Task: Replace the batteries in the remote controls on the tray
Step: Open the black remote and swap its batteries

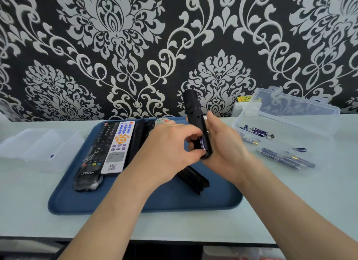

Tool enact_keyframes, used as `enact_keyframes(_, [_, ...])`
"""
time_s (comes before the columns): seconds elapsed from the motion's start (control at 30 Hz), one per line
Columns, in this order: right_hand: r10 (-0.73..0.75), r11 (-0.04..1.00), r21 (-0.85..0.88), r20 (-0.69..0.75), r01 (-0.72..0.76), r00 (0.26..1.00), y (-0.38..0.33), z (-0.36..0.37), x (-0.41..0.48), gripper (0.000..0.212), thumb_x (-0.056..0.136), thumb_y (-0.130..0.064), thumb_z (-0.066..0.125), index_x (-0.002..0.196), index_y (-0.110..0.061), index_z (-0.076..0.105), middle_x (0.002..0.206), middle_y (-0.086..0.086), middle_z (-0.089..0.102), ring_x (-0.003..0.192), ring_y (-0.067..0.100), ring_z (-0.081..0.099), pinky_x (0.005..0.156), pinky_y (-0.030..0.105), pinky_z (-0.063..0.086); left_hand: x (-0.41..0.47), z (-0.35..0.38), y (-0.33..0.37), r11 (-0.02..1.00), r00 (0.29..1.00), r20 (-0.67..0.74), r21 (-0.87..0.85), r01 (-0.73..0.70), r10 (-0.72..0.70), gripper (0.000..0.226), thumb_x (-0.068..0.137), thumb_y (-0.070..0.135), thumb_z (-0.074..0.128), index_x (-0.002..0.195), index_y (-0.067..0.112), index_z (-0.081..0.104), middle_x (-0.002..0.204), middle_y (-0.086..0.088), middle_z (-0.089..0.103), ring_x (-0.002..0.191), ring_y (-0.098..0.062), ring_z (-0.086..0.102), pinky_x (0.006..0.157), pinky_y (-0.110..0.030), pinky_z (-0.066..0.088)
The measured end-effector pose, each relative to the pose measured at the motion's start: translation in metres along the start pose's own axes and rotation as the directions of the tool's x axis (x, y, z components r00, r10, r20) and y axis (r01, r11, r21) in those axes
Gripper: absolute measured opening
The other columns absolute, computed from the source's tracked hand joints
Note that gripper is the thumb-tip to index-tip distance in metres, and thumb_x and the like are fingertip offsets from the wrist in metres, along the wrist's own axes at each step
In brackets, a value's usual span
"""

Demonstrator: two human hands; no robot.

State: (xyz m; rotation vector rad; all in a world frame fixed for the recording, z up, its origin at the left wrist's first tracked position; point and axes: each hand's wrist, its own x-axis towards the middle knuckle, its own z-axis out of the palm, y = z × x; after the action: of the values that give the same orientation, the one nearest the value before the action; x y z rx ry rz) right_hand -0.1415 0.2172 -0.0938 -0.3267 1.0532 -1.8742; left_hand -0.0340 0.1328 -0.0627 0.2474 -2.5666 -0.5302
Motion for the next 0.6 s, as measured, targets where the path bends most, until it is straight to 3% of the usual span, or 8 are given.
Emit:
enact_keyframes(0.2, [-0.029, 0.999, 0.033, -0.043, 0.03, 0.999, 0.001, 0.002, -0.001, 0.026, 0.104, -0.032, 0.041, 0.108, -0.012, 0.057, 0.074, 0.0, 0.052, 0.065, 0.011, 0.05, 0.061, 0.025, 0.045, 0.0, 0.003, 0.003, 0.999, 0.999, -0.017, -0.017, 0.028, -0.029, 0.027, 0.068, 0.02, 0.079, 0.094, 0.022, 0.072, 0.056, 0.027, 0.048, 0.066, 0.015, 0.045, 0.063, -0.003, 0.031])
enact_keyframes(0.3, [-0.053, 0.995, 0.087, -0.047, 0.057, 0.997, 0.001, 0.004, -0.003, 0.024, 0.103, -0.025, 0.042, 0.092, -0.009, 0.056, 0.07, 0.001, 0.052, 0.065, 0.012, 0.048, 0.065, 0.027, 0.041, -0.002, 0.007, 0.003, 0.993, 0.994, -0.078, -0.095, 0.064, -0.072, 0.031, 0.071, 0.01, 0.077, 0.098, 0.024, 0.071, 0.074, 0.044, 0.05, 0.07, 0.017, 0.045, 0.065, -0.001, 0.03])
enact_keyframes(0.37, [-0.061, 0.992, 0.108, -0.046, 0.066, 0.997, -0.001, 0.005, -0.005, 0.023, 0.103, -0.024, 0.042, 0.097, -0.008, 0.057, 0.071, 0.002, 0.055, 0.068, 0.014, 0.049, 0.068, 0.028, 0.041, -0.002, 0.008, 0.005, 0.974, 0.985, -0.113, -0.197, 0.108, -0.132, 0.033, 0.073, 0.006, 0.077, 0.1, 0.024, 0.071, 0.073, 0.046, 0.05, 0.069, 0.019, 0.045, 0.066, 0.001, 0.031])
enact_keyframes(0.47, [-0.05, 0.992, 0.117, -0.044, 0.055, 0.998, -0.004, 0.004, -0.006, 0.025, 0.103, -0.026, 0.041, 0.11, -0.008, 0.057, 0.084, 0.007, 0.058, 0.075, 0.016, 0.054, 0.068, 0.028, 0.047, -0.002, 0.01, 0.01, 0.937, 0.972, -0.144, -0.324, 0.132, -0.186, 0.026, 0.074, 0.002, 0.076, 0.093, 0.018, 0.068, 0.066, 0.034, 0.052, 0.06, 0.009, 0.047, 0.061, -0.002, 0.034])
enact_keyframes(0.6, [-0.034, 0.992, 0.12, -0.025, 0.037, 0.999, -0.003, 0.005, -0.008, 0.023, 0.103, -0.026, 0.042, 0.107, -0.009, 0.056, 0.084, 0.006, 0.058, 0.075, 0.015, 0.056, 0.067, 0.026, 0.047, -0.005, 0.011, 0.012, 0.945, 0.977, -0.145, -0.31, 0.104, -0.155, 0.027, 0.074, 0.004, 0.074, 0.084, 0.021, 0.055, 0.071, 0.013, 0.057, 0.063, 0.001, 0.047, 0.061, -0.007, 0.035])
